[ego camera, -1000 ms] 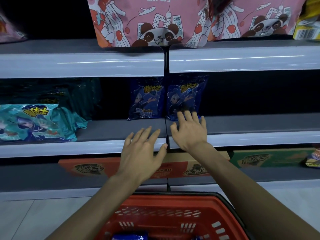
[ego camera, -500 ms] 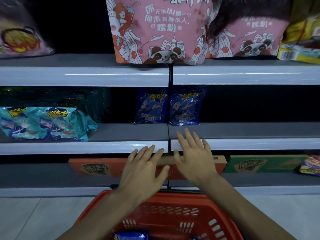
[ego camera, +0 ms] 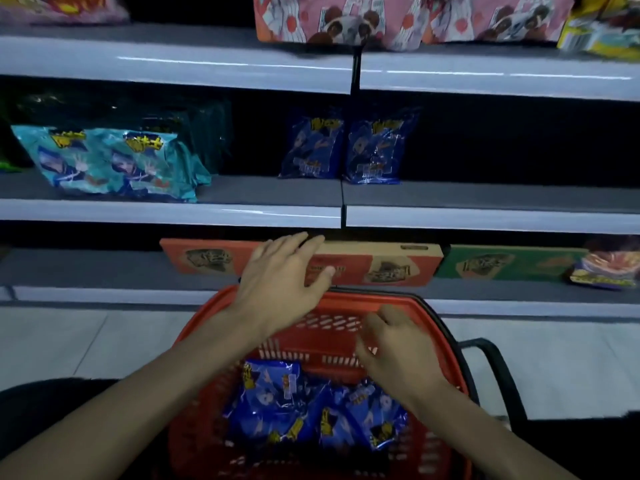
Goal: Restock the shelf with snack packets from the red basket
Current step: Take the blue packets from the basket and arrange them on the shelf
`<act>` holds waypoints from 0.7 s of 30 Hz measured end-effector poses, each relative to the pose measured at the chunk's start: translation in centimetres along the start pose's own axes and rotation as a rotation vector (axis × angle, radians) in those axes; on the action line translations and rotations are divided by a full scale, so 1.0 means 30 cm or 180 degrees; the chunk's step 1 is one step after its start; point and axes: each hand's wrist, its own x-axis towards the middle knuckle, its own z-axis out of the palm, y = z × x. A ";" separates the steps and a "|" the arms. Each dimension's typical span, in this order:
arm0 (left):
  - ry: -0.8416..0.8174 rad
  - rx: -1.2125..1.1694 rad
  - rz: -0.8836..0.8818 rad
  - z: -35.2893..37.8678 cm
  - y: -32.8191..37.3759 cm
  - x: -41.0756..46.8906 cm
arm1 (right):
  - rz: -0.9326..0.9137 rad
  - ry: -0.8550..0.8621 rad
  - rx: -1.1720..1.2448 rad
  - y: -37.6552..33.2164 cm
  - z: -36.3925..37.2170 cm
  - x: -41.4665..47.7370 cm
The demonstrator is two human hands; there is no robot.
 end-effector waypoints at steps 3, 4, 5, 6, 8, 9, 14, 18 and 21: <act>-0.0013 -0.0040 -0.0049 0.007 -0.010 -0.024 | 0.0373 -0.1148 0.0186 -0.017 0.117 -0.038; -0.0012 -0.0058 -0.0052 0.007 -0.014 -0.030 | 0.0520 -0.1457 0.0231 -0.025 0.165 -0.044; -0.0019 -0.0082 -0.0048 0.007 -0.018 -0.036 | 0.0680 -0.1709 0.0303 -0.037 0.214 -0.052; -0.0024 -0.0105 -0.0044 0.005 -0.022 -0.042 | 0.0823 -0.1947 0.0393 -0.053 0.264 -0.059; -0.0009 -0.0160 -0.0048 0.001 -0.031 -0.056 | 0.1011 -0.2327 0.0538 -0.097 0.357 -0.070; 0.0000 -0.0196 -0.0046 -0.003 -0.035 -0.062 | 0.1034 -0.2480 0.0581 -0.126 0.396 -0.072; 0.0051 -0.0327 -0.0067 -0.017 -0.058 -0.077 | 0.0665 -0.2732 0.0524 -0.260 0.584 -0.072; 0.0069 -0.0320 -0.0049 -0.018 -0.091 -0.065 | 0.1480 -0.2447 0.1028 -0.325 0.693 -0.055; 0.0126 -0.0298 -0.0087 -0.020 -0.136 -0.042 | 0.2695 -0.2126 0.1697 -0.354 0.742 -0.011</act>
